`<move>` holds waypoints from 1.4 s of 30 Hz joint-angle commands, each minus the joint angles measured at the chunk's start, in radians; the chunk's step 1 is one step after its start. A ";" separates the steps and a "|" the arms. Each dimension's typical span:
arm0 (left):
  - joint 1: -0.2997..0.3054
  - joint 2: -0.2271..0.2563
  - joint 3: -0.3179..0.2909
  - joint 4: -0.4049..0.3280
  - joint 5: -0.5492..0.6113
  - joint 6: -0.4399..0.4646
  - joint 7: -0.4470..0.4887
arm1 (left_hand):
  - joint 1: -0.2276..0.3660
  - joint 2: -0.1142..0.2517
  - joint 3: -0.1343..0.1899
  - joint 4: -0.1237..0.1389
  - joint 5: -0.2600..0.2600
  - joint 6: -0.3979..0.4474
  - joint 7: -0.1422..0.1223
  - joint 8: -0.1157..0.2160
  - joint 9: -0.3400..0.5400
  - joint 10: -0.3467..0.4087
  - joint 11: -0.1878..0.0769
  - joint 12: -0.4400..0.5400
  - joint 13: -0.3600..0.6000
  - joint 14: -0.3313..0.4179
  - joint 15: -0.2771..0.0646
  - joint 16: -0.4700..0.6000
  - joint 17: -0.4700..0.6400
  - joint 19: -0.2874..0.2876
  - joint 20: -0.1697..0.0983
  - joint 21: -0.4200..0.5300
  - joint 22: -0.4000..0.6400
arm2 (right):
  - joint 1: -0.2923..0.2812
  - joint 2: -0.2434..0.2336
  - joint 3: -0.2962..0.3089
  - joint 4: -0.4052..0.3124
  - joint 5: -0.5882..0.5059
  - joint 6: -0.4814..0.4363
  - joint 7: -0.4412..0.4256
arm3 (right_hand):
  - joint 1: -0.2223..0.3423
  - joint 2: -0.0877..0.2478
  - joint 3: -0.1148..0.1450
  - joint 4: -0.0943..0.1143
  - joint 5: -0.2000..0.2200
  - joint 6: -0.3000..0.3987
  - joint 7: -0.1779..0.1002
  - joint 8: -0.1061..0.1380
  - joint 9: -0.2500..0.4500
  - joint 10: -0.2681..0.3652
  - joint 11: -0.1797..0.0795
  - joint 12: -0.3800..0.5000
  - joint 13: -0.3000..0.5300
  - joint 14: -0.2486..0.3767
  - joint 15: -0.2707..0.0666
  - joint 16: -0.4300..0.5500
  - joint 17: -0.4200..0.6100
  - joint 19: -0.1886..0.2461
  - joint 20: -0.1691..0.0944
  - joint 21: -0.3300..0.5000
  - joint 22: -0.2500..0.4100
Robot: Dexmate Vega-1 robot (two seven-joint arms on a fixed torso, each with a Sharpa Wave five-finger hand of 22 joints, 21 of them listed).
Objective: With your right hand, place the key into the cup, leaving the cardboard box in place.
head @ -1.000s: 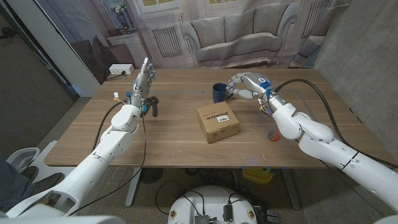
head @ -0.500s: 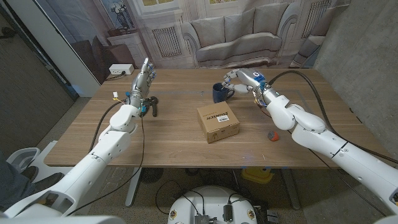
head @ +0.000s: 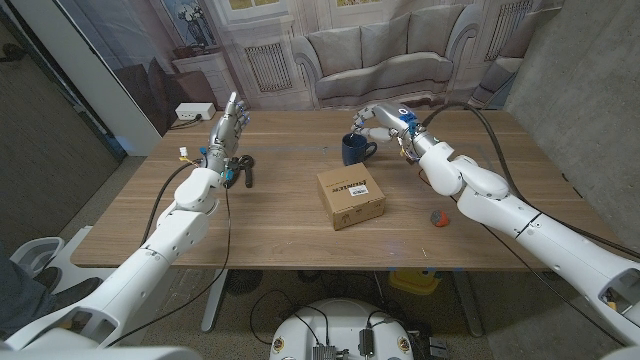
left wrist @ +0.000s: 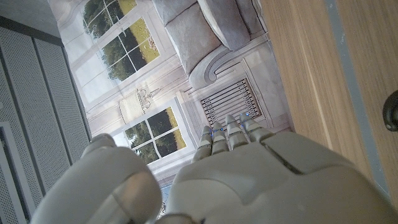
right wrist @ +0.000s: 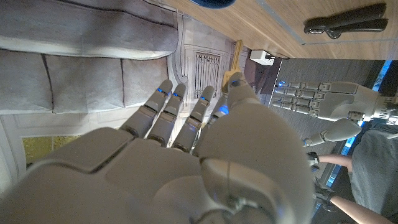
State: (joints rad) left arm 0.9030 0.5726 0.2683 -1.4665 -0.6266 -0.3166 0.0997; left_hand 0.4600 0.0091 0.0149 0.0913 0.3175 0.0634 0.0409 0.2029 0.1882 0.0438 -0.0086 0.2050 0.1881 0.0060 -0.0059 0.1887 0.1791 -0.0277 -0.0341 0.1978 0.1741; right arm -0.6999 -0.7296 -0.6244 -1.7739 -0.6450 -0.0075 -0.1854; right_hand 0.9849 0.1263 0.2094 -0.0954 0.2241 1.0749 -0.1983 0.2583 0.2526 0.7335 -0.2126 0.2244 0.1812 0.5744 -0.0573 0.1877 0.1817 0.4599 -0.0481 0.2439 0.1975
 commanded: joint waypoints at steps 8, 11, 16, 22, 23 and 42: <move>0.015 -0.001 -0.002 -0.005 -0.002 -0.002 0.008 | 0.001 -0.003 -0.009 0.003 -0.004 0.005 0.000 -0.001 0.002 0.008 -0.004 0.001 0.005 -0.001 -0.001 0.000 0.005 -0.009 0.001 -0.002 0.004 | 0.122 0.054 -0.068 0.156 0.004 0.030 -0.005 | -0.005 0.009 -0.010 0.003 -0.007 0.007 -0.004 0.000 0.006 -0.006 -0.001 -0.001 0.001 0.012 -0.141 -0.002 0.000 0.012 -0.110 0.000 0.002; 0.015 0.000 -0.002 -0.009 0.000 -0.001 0.010 | 0.001 -0.003 -0.010 0.003 -0.003 0.005 0.000 -0.002 0.002 0.008 -0.003 0.001 0.005 -0.001 0.000 0.000 0.005 -0.009 0.000 -0.002 0.004 | 0.138 0.061 -0.079 0.181 0.007 0.029 0.001 | -0.005 0.008 -0.011 0.003 -0.007 0.007 -0.004 -0.001 0.007 -0.006 -0.001 -0.002 0.001 0.012 -0.142 -0.002 0.000 0.011 -0.110 -0.001 0.002; 0.015 -0.001 -0.002 -0.010 0.002 0.000 0.014 | 0.002 -0.003 -0.010 0.003 -0.003 0.006 0.000 -0.001 0.002 0.008 -0.003 0.001 0.005 -0.002 -0.001 0.000 0.005 -0.009 0.000 -0.002 0.004 | 0.163 0.072 -0.095 0.221 0.014 0.019 0.011 | -0.006 0.009 -0.012 0.003 -0.008 0.005 -0.004 -0.002 0.008 -0.007 -0.001 -0.003 0.001 0.013 -0.142 -0.003 0.000 0.012 -0.110 -0.001 0.002; 0.016 0.000 -0.002 -0.012 0.002 0.006 0.018 | 0.002 -0.002 -0.011 0.003 -0.003 0.005 -0.001 -0.002 0.002 0.007 -0.004 0.000 0.005 -0.001 -0.001 0.000 0.005 -0.009 0.000 -0.002 0.004 | 0.189 0.083 -0.118 0.261 0.018 0.007 0.027 | -0.006 0.008 -0.014 0.004 -0.008 0.006 -0.004 -0.003 0.009 -0.008 -0.001 -0.004 0.001 0.012 -0.142 -0.003 0.000 0.012 -0.108 -0.001 0.002; 0.017 0.000 -0.003 -0.012 0.002 0.006 0.020 | 0.002 -0.002 -0.011 0.003 -0.003 0.006 -0.001 -0.001 0.002 0.008 -0.005 0.000 0.005 -0.001 -0.001 0.000 0.005 -0.009 0.000 -0.002 0.004 | 0.193 0.084 -0.123 0.266 0.017 0.003 0.030 | -0.006 0.008 -0.014 0.004 -0.008 0.005 -0.005 -0.003 0.009 -0.008 -0.001 -0.004 0.001 0.012 -0.142 -0.003 0.000 0.012 -0.107 -0.001 0.002; 0.028 0.011 -0.009 -0.030 0.001 0.020 0.030 | 0.004 0.000 -0.014 0.003 -0.003 0.006 0.003 -0.002 0.002 0.009 -0.004 0.001 0.005 -0.001 0.000 0.000 0.005 -0.011 -0.002 -0.002 0.004 | 0.236 0.114 -0.185 0.352 0.035 -0.031 0.060 | -0.015 0.007 -0.021 0.008 -0.010 0.007 -0.012 -0.007 0.006 -0.008 -0.001 -0.006 0.002 0.010 -0.137 -0.004 0.001 0.013 -0.098 -0.002 0.001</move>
State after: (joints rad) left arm 0.9258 0.5767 0.2622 -1.4864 -0.6263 -0.3056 0.1242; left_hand 0.4599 0.0091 0.0054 0.0926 0.3175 0.0634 0.0409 0.2029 0.1881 0.0439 -0.0086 0.2050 0.1882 0.0060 -0.0058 0.1893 0.1791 -0.0276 -0.0340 0.1978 0.1742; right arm -0.4874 -0.6330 -0.7770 -1.4709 -0.6237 -0.0221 -0.1406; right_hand 0.9739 0.1293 0.1930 -0.0872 0.2163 1.0771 -0.2079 0.2460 0.2548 0.7282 -0.2181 0.2240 0.1812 0.5780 -0.0535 0.1877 0.1817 0.4635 -0.0445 0.2439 0.1956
